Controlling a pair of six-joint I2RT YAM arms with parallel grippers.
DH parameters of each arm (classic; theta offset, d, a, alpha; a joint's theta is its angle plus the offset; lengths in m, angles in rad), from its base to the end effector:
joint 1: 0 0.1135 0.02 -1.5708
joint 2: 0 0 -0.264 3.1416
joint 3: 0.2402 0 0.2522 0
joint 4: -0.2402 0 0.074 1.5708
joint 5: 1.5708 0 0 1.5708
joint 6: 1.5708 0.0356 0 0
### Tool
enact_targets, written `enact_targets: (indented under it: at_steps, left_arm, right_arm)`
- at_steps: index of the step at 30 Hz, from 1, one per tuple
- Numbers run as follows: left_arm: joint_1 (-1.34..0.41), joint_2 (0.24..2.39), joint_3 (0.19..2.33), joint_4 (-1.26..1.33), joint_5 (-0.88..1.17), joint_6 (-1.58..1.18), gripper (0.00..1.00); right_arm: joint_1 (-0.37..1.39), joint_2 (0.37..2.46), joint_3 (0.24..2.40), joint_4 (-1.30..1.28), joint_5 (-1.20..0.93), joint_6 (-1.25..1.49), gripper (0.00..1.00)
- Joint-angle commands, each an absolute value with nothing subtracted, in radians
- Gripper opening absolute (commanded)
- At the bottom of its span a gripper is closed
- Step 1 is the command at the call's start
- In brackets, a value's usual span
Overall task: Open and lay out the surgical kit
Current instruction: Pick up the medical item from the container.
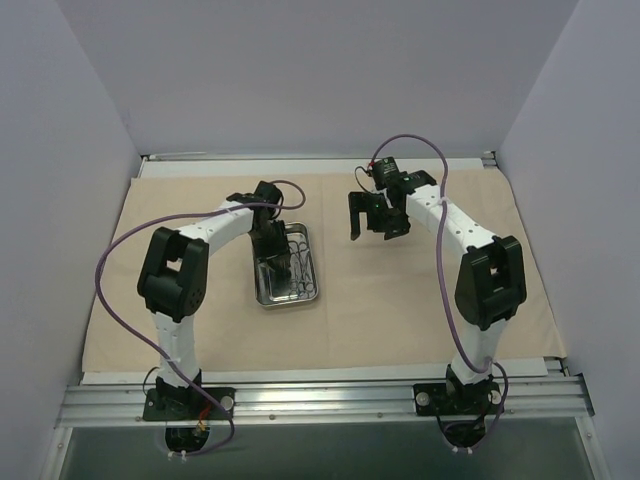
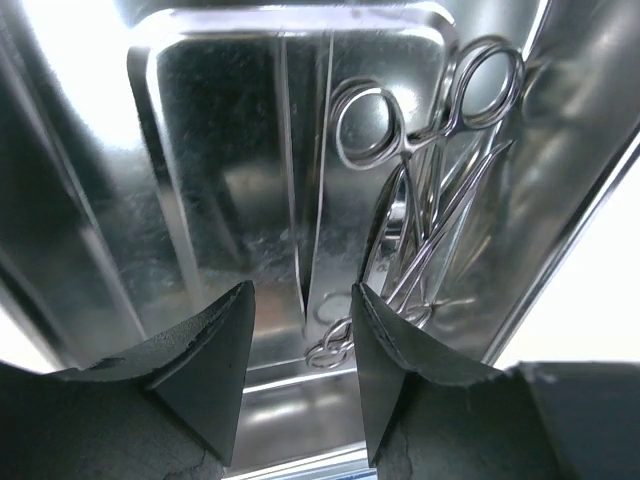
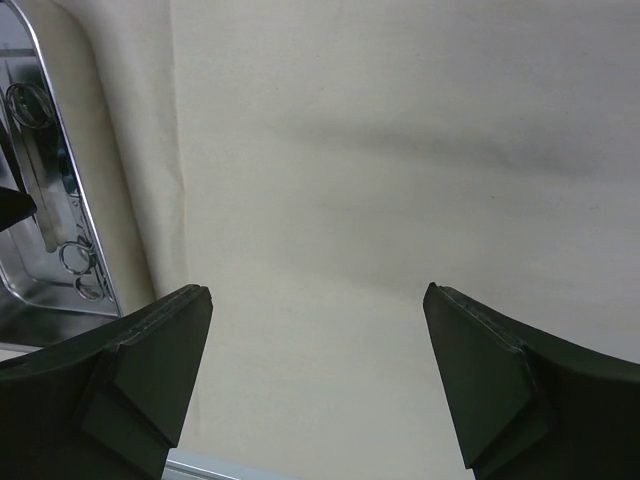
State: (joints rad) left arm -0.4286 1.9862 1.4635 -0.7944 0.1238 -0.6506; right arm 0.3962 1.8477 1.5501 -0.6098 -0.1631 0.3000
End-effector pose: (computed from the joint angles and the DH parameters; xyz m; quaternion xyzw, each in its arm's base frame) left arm 0.3585 -0.1687 0.1789 -0.1019 0.9848 -0.1175 0.0768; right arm 0.3771 0.1640 0.2670 -0.0718 0.9400 0.1831 0.2788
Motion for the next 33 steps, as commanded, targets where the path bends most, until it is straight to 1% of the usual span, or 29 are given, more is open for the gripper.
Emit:
enact_targets:
  at_steps: [1,7,9,14,15,18,21,22,25,29,33]
  left_arm:
    - [-0.439,1.999,1.531,-0.778,0.118,-0.667,0.52]
    - [-0.456,2.032,1.531,-0.784,0.098,-0.663,0.47]
    - [-0.457,2.051,1.535,-0.799,0.091,-0.660,0.42]
    - [-0.463,2.083,1.552,-0.828,0.060,-0.647,0.36]
    - [-0.462,2.097,1.554,-0.839,0.054,-0.641,0.33]
    - [-0.465,2.106,1.557,-0.850,0.040,-0.635,0.29]
    - [-0.465,2.095,1.554,-0.847,0.037,-0.624,0.19]
    - [-0.465,2.092,1.554,-0.845,0.040,-0.620,0.14]
    - [-0.465,2.077,1.557,-0.850,0.054,-0.598,0.03]
    - [-0.465,2.025,1.562,-0.873,0.064,-0.580,0.02]
    - [-0.465,1.929,1.597,-0.940,0.090,-0.537,0.02]
  right_arm:
    - [0.376,1.804,1.529,-0.638,-0.164,0.281,0.92]
    - [0.353,1.795,1.503,-0.630,-0.179,0.279,0.92]
    - [0.350,1.795,1.506,-0.629,-0.183,0.278,0.93]
    - [0.348,1.798,1.514,-0.629,-0.186,0.279,0.93]
    - [0.348,1.798,1.516,-0.630,-0.186,0.279,0.92]
    - [0.348,1.798,1.520,-0.632,-0.184,0.279,0.92]
    - [0.348,1.798,1.526,-0.638,-0.184,0.279,0.93]
    - [0.348,1.799,1.534,-0.643,-0.184,0.279,0.92]
    - [0.348,1.801,1.551,-0.649,-0.187,0.275,0.92]
    - [0.341,1.812,1.594,-0.667,-0.198,0.264,0.93]
    - [0.319,1.806,1.617,-0.669,-0.267,0.241,0.92]
